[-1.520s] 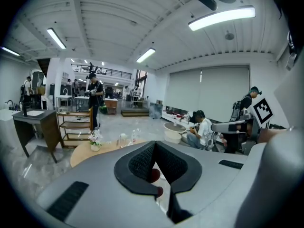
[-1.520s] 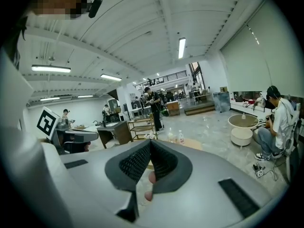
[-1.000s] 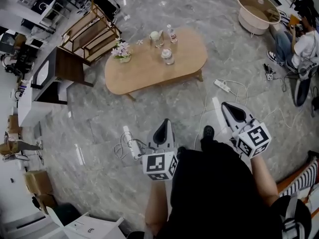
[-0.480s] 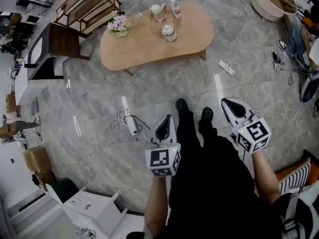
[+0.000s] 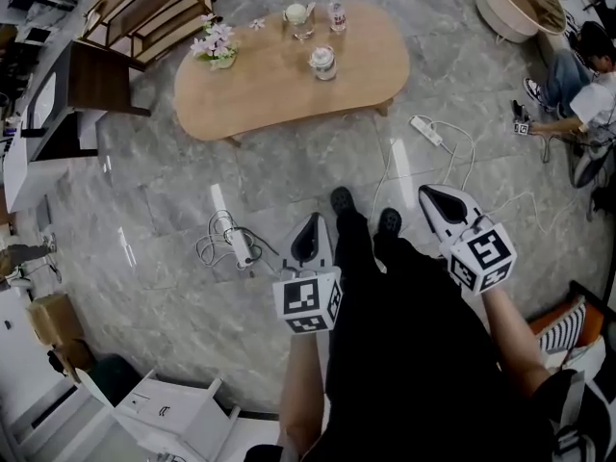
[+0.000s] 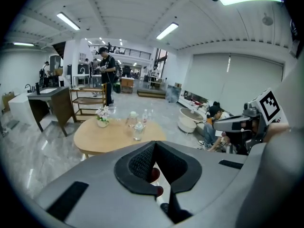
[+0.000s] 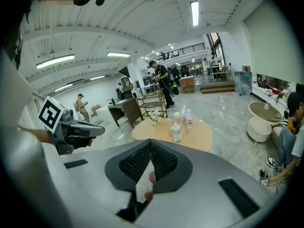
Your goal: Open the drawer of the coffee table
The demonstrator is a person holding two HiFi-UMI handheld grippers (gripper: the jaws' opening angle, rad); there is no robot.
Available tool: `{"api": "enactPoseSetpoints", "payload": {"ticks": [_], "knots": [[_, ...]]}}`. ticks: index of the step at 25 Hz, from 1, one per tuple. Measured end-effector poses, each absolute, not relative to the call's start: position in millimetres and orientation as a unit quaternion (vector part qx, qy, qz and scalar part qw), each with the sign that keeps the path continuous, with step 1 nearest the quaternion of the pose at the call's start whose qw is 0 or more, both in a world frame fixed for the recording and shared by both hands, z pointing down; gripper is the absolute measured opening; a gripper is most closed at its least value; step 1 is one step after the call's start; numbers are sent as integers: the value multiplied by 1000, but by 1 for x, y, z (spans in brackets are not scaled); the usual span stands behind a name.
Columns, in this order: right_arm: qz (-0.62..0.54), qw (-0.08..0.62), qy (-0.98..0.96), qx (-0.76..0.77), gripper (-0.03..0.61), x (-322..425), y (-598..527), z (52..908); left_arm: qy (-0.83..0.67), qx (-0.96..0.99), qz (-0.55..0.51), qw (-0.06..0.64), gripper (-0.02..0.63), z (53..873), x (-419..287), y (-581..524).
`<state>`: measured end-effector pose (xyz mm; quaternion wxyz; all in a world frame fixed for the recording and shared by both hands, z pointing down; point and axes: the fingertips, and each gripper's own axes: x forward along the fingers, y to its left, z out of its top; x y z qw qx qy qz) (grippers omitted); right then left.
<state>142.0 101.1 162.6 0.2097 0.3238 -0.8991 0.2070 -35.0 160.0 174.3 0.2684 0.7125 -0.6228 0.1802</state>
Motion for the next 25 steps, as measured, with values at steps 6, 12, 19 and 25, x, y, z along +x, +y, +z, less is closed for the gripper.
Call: {"api": "enactPoseSetpoints", "payload": {"ticks": [6,12,19,25], "knots": [[217,228,-890,331,12,88,79,187,-596,727,183,288,5,212,-74,133],[216,241,-886,332,14,60,62,227,-566,740,203,300,5,263,-98,100],[238,276,-868,337,14,76,31,303,-549,734,225,329,5,342,-97,70],[236,305,-864,324,36,91,5,397,-527,729,281,335,5,443,-89,67]]}}
